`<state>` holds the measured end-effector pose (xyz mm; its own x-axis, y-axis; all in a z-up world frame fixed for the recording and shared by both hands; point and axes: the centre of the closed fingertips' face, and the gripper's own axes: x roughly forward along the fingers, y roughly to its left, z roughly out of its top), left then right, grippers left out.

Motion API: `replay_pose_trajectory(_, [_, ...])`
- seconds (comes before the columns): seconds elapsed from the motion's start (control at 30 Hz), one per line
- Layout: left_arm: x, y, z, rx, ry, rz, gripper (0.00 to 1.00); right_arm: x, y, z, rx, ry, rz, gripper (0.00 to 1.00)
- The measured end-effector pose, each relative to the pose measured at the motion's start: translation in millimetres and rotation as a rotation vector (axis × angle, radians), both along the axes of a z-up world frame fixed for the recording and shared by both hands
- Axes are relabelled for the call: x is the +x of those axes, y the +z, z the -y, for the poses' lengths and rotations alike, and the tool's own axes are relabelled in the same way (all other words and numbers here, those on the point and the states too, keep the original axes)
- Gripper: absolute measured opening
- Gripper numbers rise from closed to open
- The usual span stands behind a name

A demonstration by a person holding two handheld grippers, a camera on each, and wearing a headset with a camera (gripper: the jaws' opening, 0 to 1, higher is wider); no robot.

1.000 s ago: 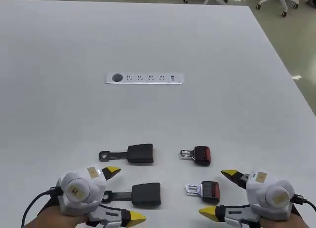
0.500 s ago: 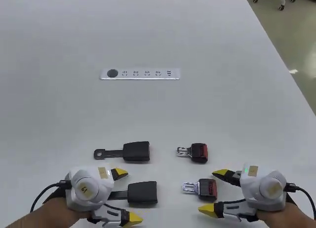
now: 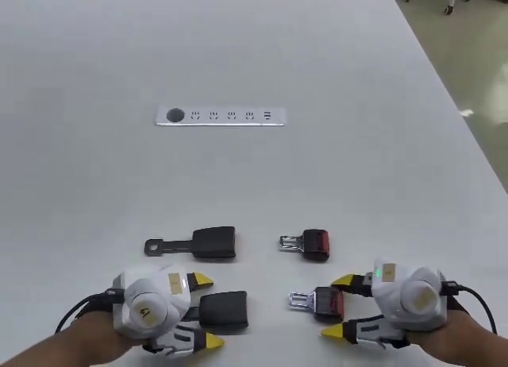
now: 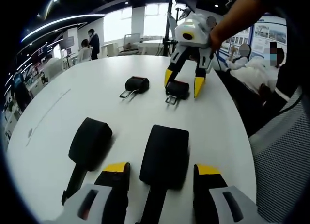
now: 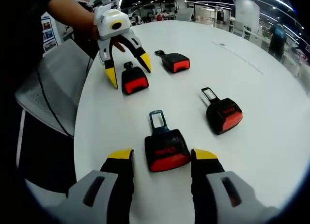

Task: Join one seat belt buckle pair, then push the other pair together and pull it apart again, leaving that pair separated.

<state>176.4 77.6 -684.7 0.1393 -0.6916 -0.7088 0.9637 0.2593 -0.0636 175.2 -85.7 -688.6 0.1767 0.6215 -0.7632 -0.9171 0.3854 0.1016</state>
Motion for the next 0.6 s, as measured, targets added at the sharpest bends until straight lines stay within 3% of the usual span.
replay_pose_trajectory(0.1, [1.0,-3.8,-3.1,0.023,-0.05,0.032,0.51,2.5,-1.2,0.1,-0.018,0.017,0.012,0.41])
replay_pose_trajectory(0.23, [1.9,-8.7,-2.4,0.021,-0.062,0.017,0.36,5.6,-2.9,0.0,-0.051,0.048,0.038,0.35])
replay_pose_trajectory(0.37, [4.0,-11.8,-0.4,0.012,-0.073,0.03,0.35,0.9,1.4,-7.5,-0.083,0.111,0.048,0.34])
replay_pose_trajectory(0.6, [3.8,-10.5,1.8,0.013,-0.097,0.038,0.34,0.5,-1.1,-5.0,-0.126,0.151,0.038,0.34])
